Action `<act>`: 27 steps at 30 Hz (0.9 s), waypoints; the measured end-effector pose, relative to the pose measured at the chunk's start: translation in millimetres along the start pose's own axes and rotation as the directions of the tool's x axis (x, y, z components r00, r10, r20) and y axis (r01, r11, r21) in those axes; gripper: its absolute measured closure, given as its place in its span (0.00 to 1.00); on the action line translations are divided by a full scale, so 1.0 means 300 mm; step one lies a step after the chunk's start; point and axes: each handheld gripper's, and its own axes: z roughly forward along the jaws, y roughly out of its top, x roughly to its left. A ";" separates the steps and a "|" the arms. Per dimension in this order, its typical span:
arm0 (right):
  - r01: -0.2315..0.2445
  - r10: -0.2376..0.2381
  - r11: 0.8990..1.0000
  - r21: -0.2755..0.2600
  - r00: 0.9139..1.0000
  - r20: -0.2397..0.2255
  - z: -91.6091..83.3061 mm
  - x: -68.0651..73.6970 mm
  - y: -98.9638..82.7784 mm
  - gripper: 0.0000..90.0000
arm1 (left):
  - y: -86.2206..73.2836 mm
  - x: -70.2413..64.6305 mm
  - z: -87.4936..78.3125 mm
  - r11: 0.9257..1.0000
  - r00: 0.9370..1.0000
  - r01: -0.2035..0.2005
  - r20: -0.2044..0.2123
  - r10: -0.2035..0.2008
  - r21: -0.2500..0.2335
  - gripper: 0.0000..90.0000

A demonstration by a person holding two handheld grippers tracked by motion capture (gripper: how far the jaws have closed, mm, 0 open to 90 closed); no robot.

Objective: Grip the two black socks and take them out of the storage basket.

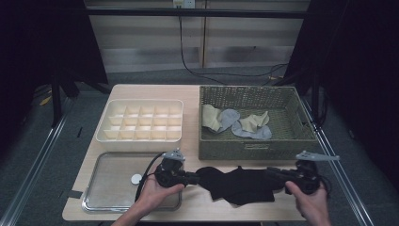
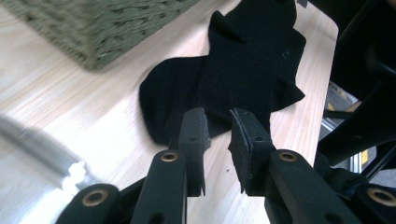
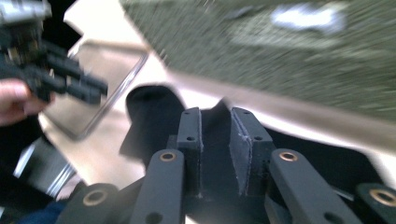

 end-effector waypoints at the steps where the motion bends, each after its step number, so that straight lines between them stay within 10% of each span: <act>1: 0.005 -0.005 1.000 0.019 1.000 -0.011 0.023 0.012 -0.005 0.83 | -0.008 0.006 -0.007 1.000 1.000 0.007 -0.001 -0.007 -0.004 0.82; 14: 0.156 -0.117 0.962 0.224 0.977 -0.176 0.343 0.190 -0.017 0.74 | -0.029 0.041 -0.019 0.998 0.999 0.053 -0.008 -0.053 -0.037 0.75; 27: 0.241 -0.196 0.939 0.244 0.961 -0.195 0.414 0.224 -0.052 0.63 | -0.027 0.048 -0.011 0.997 0.998 0.060 -0.008 -0.061 -0.043 0.73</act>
